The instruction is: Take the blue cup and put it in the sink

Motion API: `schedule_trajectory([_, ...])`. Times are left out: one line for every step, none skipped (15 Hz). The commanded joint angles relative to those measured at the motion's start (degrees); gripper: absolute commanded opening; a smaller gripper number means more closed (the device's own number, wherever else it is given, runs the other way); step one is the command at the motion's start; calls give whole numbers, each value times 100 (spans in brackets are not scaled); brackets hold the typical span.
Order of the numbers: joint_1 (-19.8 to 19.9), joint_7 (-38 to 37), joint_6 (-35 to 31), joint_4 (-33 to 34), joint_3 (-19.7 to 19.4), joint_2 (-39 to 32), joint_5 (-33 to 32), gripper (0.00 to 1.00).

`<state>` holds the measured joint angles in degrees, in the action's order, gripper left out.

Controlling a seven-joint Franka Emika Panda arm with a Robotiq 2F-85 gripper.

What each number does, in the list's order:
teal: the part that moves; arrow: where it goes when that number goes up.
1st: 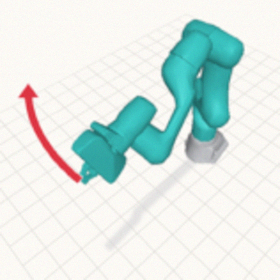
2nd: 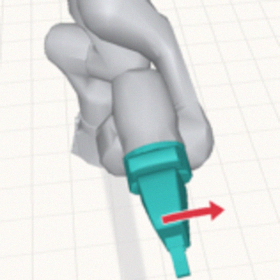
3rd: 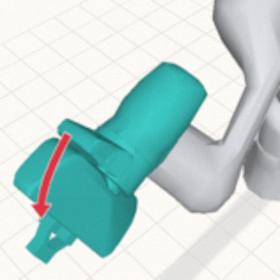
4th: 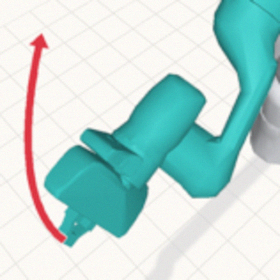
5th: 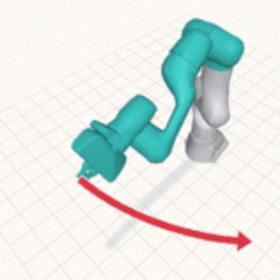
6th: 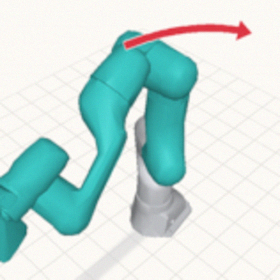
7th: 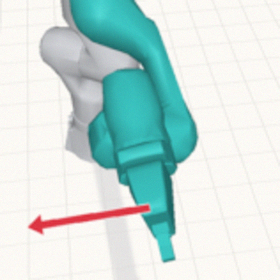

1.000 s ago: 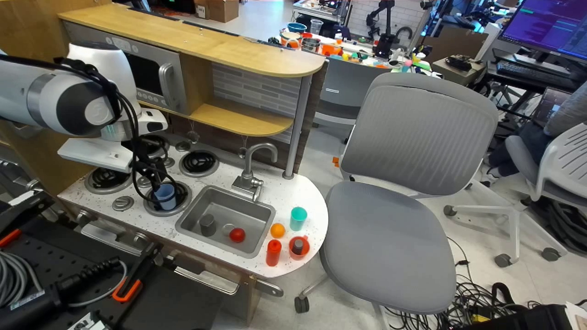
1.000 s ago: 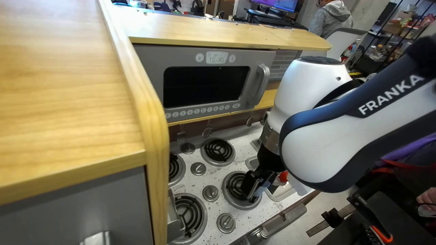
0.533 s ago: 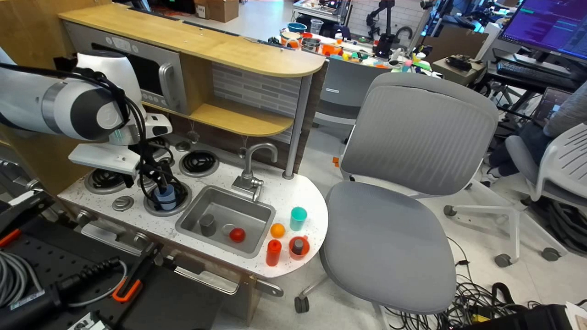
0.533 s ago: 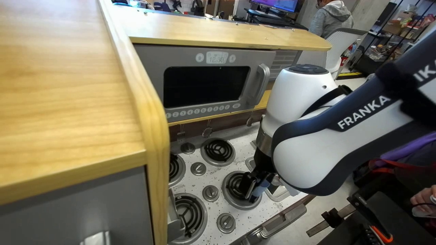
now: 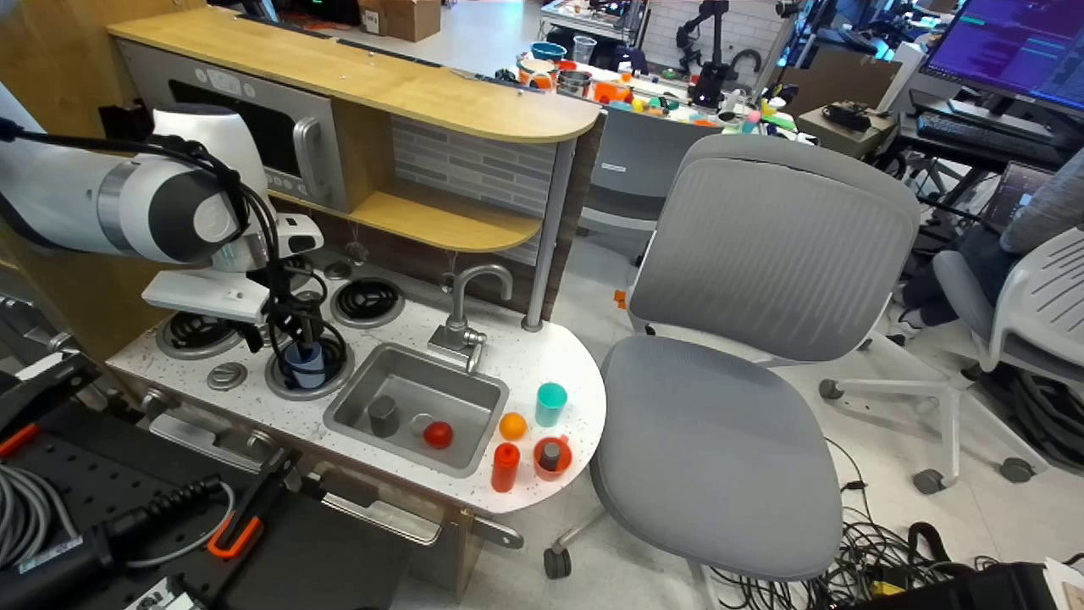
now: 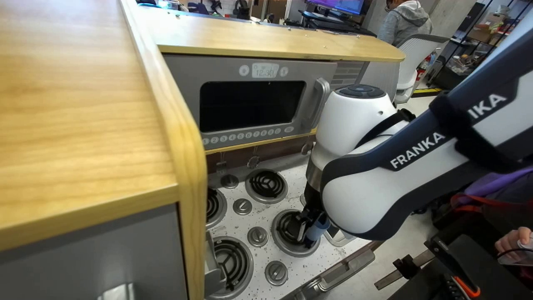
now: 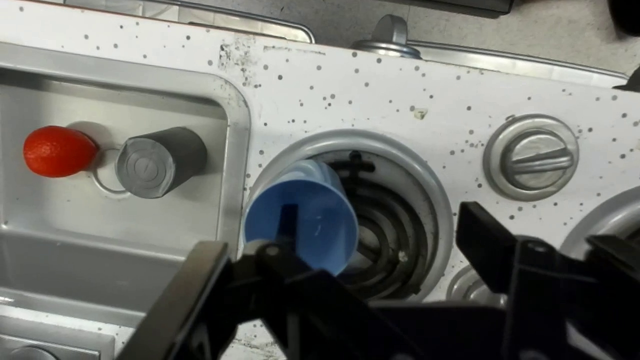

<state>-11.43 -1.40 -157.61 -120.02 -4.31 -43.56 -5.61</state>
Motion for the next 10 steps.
schedule_trajectory([-116, -190, 55, 249, -136, -214, -220, 51])
schedule_trajectory([-91, -178, 72, 248, -118, -218, -200, 42])
schedule_trajectory([-80, -165, 63, 240, -110, -213, -195, 36])
schedule_trajectory([-72, -155, 57, 235, -102, -208, -192, 27])
schedule_trajectory([-85, -160, 21, 215, -118, -195, -204, 20])
schedule_trajectory([-102, -155, 3, 185, -148, -168, -233, 12])
schedule_trajectory([-113, -156, -13, 164, -179, -141, -258, 5])
schedule_trajectory([-95, -158, -62, 109, -199, -70, -269, 1])
schedule_trajectory([-82, -184, -119, 29, -223, 17, -276, 0])
schedule_trajectory([-37, -201, -207, -149, -233, 179, -247, 0])
